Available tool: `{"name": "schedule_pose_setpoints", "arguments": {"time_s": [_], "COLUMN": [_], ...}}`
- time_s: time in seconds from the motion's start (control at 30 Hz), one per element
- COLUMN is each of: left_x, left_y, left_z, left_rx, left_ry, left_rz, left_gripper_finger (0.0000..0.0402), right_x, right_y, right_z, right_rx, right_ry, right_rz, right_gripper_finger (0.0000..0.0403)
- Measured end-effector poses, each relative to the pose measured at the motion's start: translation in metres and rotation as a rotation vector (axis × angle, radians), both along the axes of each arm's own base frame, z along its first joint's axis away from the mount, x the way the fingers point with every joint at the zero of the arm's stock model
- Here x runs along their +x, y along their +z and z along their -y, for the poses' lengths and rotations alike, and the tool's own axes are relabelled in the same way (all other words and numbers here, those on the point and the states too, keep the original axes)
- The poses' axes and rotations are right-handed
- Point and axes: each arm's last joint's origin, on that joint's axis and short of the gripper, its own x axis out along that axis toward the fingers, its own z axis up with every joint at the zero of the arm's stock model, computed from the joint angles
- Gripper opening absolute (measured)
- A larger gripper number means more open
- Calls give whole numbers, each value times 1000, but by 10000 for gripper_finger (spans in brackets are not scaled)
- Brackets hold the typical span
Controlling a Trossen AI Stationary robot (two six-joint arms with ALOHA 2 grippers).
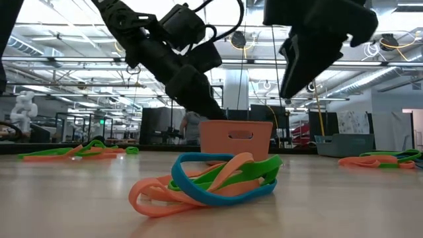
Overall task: Sort rubber bands into baskets
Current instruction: Put the blue rubber band into the orange bin
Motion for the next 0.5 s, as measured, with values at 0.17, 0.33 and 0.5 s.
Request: {"name": "schedule_pose_setpoints", "arguments": {"time_s": [0.17,0.33,0.5], "left_x": [-9,-30,-49], "left_y": [26,59,73], "left_z": [-2,2,20], "left_rx": [4,-4,-85], "left_ry": [10,9,-64], "left_rz": [-2,12,-58], "left_gripper_finger": [140,141,141], "right_x": [4,5,6], "right_y": [2,3,2], "right_z": [-2,-2,-11], "right_rx": [-2,18,66], "right_ry": [37,13,28], "right_rz": [40,60,82], "right_gripper_finger": [151,151,151]}}
